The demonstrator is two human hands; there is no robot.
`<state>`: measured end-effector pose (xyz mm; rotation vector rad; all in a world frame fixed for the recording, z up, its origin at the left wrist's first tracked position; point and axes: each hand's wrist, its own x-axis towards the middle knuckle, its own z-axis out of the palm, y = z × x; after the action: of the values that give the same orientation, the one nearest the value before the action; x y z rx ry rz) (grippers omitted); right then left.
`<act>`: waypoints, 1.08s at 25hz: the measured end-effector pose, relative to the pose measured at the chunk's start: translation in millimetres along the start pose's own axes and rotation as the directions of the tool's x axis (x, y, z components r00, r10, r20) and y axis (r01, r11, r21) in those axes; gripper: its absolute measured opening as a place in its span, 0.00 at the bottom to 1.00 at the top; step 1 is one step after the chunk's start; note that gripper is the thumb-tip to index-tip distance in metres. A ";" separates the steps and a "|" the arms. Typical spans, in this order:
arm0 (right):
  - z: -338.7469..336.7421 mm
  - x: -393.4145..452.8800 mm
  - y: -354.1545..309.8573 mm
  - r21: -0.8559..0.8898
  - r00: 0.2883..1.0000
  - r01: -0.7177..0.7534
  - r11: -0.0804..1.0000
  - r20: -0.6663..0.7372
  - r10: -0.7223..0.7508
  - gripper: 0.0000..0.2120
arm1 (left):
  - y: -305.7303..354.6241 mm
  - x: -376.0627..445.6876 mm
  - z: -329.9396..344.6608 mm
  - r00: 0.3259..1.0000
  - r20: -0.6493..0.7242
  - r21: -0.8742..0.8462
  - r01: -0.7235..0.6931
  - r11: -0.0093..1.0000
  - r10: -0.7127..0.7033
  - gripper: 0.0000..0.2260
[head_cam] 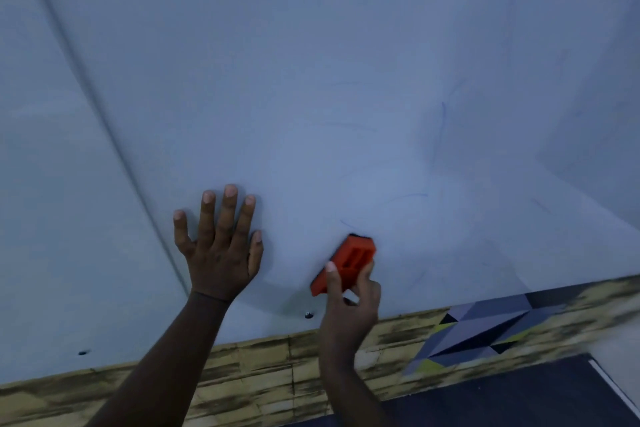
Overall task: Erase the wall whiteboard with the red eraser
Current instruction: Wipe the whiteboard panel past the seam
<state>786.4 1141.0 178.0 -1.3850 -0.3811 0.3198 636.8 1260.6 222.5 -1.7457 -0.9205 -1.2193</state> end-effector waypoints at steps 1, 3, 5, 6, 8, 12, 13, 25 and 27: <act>9.6 -13.1 -2.7 -0.012 1.000 0.020 1.000 0.010 -0.020 0.35 | -1.3 -0.4 0.2 1.000 0.003 -0.005 -0.008 1.000 0.008 0.29; 18.9 -34.0 3.9 -0.050 0.993 0.101 0.994 0.060 -0.097 0.39 | -1.4 -0.9 1.1 1.000 0.010 -0.009 -0.015 1.000 0.015 0.29; 17.1 -42.0 17.7 -0.095 0.987 0.114 0.989 0.126 -0.101 0.39 | -2.1 -3.3 0.4 1.000 0.013 -0.028 -0.004 1.000 0.005 0.29; 12.4 -38.5 18.9 -0.102 0.988 0.092 0.990 0.137 -0.078 0.36 | -2.1 -3.9 0.9 1.000 0.009 -0.042 0.000 0.999 0.000 0.29; 3.9 -22.5 8.3 -0.040 0.996 0.017 0.999 0.085 -0.014 0.33 | -3.2 -5.0 1.8 1.000 0.004 -0.050 -0.008 0.999 0.008 0.29; -18.9 25.6 6.4 0.165 0.963 -0.249 0.954 -0.068 0.262 0.21 | -1.6 -7.5 0.3 1.000 0.008 -0.054 0.012 0.998 -0.012 0.30; -23.5 32.8 8.9 0.223 0.927 -0.352 0.909 -0.054 0.372 0.17 | 2.1 -7.9 -0.4 0.999 0.013 -0.059 0.031 0.998 -0.030 0.30; -69.4 88.3 94.1 0.106 0.779 -0.600 0.793 -0.150 0.609 0.26 | 35.8 -13.8 7.9 0.981 0.006 -0.034 0.193 0.981 -0.193 0.30; -64.8 99.9 71.3 -0.020 0.899 -0.369 0.929 -0.263 0.351 0.25 | 36.9 -12.0 8.2 0.980 0.009 -0.019 0.198 0.980 -0.198 0.30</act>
<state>904.9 1138.6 105.7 -1.5437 0.0839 0.4279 669.3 1251.2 201.9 -1.7062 -1.1110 -1.3536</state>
